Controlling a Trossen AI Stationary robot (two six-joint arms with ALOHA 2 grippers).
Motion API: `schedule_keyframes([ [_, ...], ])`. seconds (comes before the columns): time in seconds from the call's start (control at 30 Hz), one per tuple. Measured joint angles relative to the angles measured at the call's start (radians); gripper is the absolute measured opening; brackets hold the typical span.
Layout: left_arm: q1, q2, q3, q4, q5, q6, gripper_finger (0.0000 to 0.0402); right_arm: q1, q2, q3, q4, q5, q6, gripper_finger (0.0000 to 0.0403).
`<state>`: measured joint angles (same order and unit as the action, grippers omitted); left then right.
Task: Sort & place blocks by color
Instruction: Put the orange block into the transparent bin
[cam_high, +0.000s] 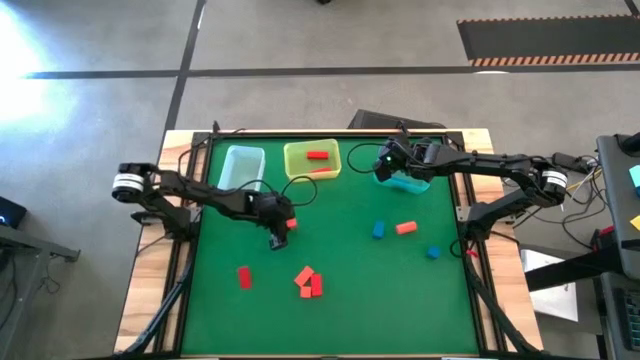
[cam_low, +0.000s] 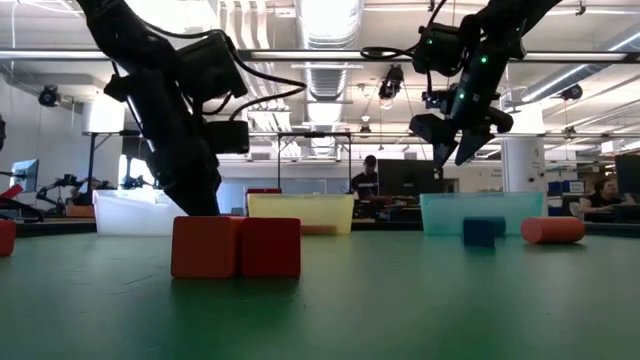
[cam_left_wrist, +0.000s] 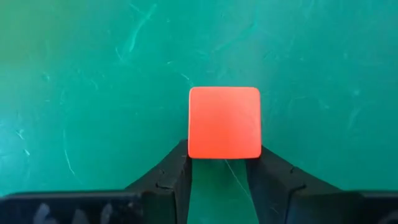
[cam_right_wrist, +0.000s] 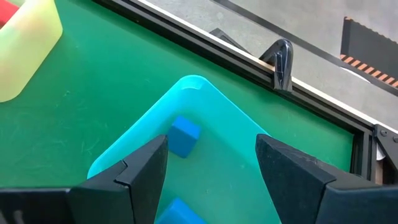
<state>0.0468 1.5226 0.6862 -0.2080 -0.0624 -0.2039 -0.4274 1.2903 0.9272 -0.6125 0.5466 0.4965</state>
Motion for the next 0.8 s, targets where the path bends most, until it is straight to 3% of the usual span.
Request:
schedule_keyframes([
  [0.23,0.015,-0.096,0.022,-0.031,-0.008,0.028,0.0106,0.0,0.0,0.0,-0.003,-0.004,0.0,0.0233],
  [0.37,0.035,-0.186,0.046,-0.09,-0.064,0.031,0.0109,0.002,0.0,0.0,-0.003,-0.004,0.0,0.0233],
  [0.47,0.065,-0.265,0.058,-0.191,-0.169,0.012,0.0111,0.004,0.0,0.0,-0.003,-0.004,0.0,0.0233],
  [0.6,0.133,-0.373,0.053,-0.365,-0.383,-0.03,0.0113,0.004,0.0,0.0,-0.002,-0.004,0.0,0.0233],
  [0.7,0.227,-0.435,0.037,-0.473,-0.534,-0.102,0.0114,0.004,0.0,0.0,-0.002,-0.004,0.0,0.0233],
  [0.8,0.346,-0.463,0.014,-0.495,-0.606,-0.202,0.0114,0.004,0.0,0.0,0.002,-0.004,0.0,0.0233],
])
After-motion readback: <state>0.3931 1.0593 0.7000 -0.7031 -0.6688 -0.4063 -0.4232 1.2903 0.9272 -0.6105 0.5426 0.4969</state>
